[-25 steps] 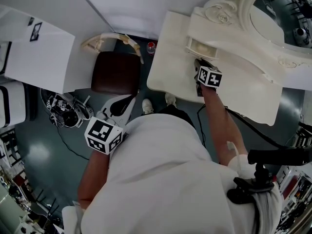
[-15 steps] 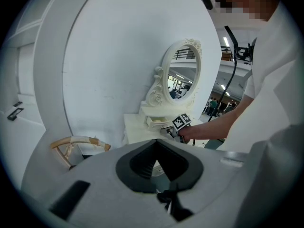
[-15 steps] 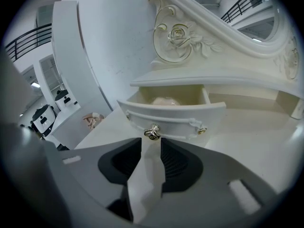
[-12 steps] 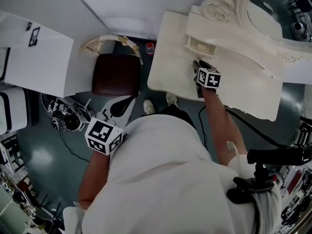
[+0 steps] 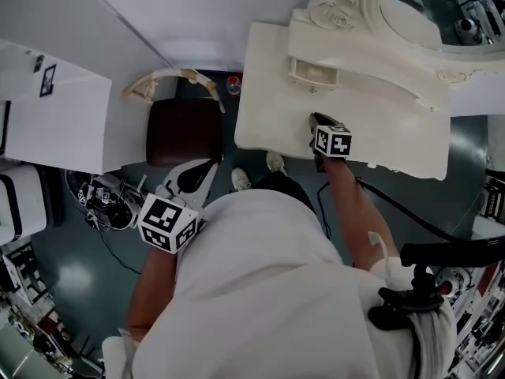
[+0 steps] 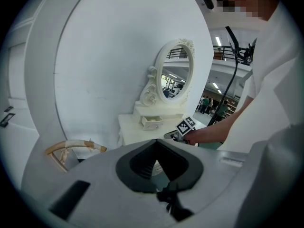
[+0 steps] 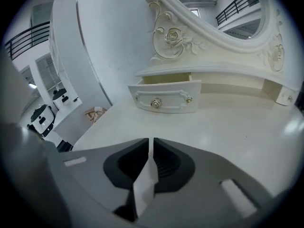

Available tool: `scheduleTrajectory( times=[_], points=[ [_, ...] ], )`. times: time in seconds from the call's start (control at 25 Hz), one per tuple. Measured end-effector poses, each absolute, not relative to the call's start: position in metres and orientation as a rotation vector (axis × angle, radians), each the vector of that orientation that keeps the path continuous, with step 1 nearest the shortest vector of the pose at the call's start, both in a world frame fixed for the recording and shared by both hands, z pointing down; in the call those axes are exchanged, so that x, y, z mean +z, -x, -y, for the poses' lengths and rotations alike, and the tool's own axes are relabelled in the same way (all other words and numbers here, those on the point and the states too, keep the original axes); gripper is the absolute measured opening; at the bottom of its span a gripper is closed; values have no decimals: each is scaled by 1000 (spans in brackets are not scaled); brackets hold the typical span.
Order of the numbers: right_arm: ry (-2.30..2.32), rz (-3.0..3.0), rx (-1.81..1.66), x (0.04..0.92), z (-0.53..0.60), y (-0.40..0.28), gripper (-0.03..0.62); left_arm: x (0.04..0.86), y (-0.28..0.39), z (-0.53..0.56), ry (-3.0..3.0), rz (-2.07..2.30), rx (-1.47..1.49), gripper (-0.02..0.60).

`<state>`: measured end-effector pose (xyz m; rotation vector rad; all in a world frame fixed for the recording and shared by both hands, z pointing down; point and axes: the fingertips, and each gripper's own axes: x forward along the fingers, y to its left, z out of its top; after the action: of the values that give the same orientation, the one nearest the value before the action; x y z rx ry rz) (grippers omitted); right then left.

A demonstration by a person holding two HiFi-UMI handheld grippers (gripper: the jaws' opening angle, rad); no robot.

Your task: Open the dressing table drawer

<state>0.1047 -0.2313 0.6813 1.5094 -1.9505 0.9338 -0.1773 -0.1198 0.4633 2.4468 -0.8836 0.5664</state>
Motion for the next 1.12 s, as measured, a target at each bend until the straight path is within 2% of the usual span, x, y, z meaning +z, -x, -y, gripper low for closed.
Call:
scheduleTrajectory(
  times=[0.2,1.12],
  points=[
    [-1515,1937,929,672,202,-101,0,464,177,113,-2486,824,570,2],
    [-1358,2122,781,582,118,-31,0,464,170,95,-2552,720,508,2]
  ],
)
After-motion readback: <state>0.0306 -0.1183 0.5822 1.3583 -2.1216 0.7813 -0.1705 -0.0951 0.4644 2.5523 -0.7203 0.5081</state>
